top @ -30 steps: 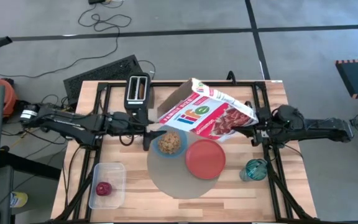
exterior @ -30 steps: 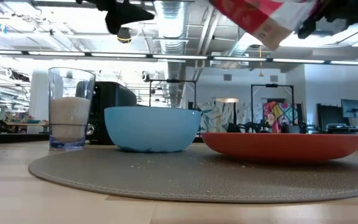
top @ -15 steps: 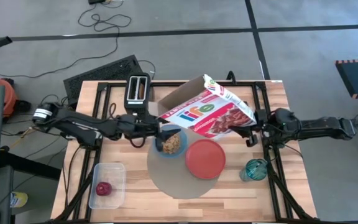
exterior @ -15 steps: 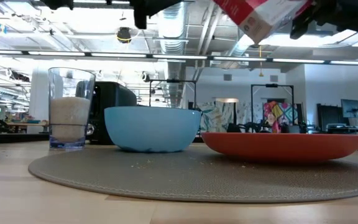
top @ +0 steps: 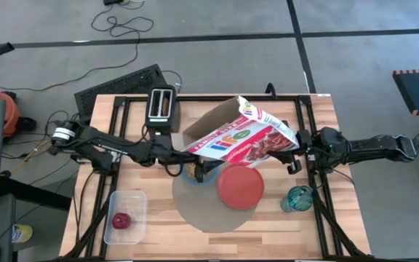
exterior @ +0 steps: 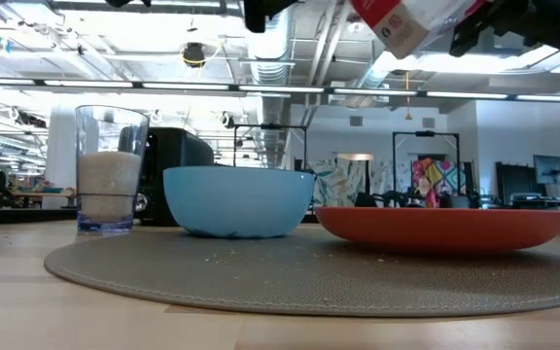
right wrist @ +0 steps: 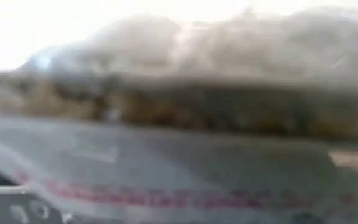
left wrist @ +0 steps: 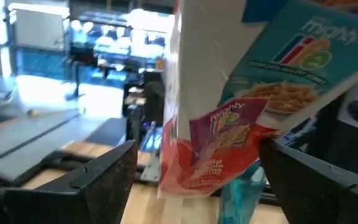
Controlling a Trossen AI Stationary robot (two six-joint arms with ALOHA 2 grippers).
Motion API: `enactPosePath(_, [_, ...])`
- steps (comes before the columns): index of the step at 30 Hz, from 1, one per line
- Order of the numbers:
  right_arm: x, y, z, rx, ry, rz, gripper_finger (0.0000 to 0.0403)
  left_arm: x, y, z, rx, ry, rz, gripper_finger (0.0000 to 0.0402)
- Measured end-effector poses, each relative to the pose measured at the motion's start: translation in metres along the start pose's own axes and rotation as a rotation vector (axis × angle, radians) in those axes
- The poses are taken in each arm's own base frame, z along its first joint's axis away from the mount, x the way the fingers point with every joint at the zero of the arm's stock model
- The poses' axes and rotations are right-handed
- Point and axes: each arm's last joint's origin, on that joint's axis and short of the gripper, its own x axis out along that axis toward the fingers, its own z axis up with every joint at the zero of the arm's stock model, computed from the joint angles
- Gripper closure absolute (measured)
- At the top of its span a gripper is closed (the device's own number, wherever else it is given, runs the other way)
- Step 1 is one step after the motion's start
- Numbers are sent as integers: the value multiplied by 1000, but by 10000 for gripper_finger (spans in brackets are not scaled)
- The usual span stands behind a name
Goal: Arrange a breakfast setting
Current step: Pour the cereal into the blue bowl
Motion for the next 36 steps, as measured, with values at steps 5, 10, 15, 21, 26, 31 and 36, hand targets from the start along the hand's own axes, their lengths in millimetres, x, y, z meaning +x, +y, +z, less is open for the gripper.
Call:
enactPosePath(5, [0, -1, 2, -17, -18, -18, 195, 0, -2, 3, 31, -43, -4, 75])
enactPosePath(10, [0, -1, 1, -18, -15, -17, 195, 0, -3, 1, 40, -16, -52, 75])
enactPosePath(15, [3, -2, -1, -17, -13, -53, 195, 0, -3, 1, 39, -21, -52, 75])
enactPosePath(21, [7, -3, -5, -14, -10, -76, 195, 0, -4, 0, 30, -7, -60, 75])
enactPosePath(26, [7, -4, -4, -28, -16, -79, 195, 0, -3, 0, -26, -2, -35, 75])
enactPosePath(31, [7, -4, -4, -29, -9, -77, 195, 0, -4, 0, 4, 4, -71, 75])
enactPosePath(36, [7, -4, -4, -42, -13, -75, 195, 0, -4, -1, -3, 5, -76, 60])
